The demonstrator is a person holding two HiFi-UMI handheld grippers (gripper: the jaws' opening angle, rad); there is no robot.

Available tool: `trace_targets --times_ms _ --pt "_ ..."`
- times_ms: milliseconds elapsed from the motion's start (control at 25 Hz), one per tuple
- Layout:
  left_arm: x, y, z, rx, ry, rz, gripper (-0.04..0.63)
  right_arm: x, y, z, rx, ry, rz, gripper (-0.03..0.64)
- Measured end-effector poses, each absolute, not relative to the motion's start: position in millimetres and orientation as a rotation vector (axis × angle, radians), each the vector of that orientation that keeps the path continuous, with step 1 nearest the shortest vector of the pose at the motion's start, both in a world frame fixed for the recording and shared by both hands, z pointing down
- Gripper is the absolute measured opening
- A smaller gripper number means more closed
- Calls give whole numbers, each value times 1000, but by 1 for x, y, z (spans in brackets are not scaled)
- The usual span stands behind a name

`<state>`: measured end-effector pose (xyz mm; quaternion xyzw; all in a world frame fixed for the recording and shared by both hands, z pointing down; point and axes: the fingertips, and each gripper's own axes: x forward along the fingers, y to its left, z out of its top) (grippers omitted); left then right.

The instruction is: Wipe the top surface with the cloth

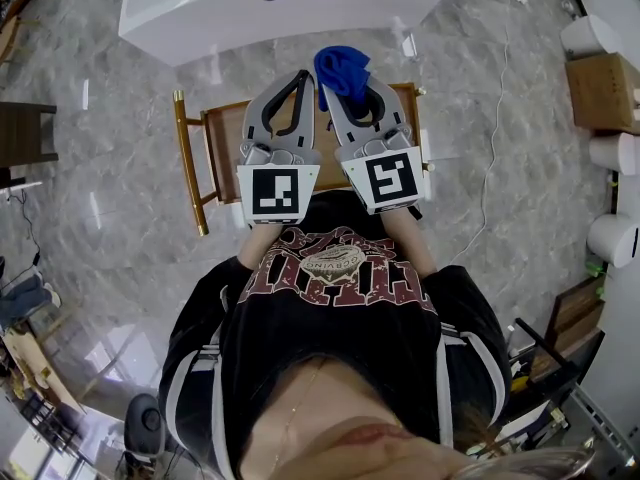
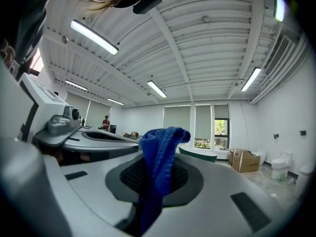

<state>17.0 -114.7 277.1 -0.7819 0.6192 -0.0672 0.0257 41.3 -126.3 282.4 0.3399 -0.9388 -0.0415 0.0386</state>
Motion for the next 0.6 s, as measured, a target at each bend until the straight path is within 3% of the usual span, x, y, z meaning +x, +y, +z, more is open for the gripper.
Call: trace_targets --times_ms 600 --pt "10 -120 274 -2394 1894 -229 49 27 -132 277 1019 -2896 -137 64"
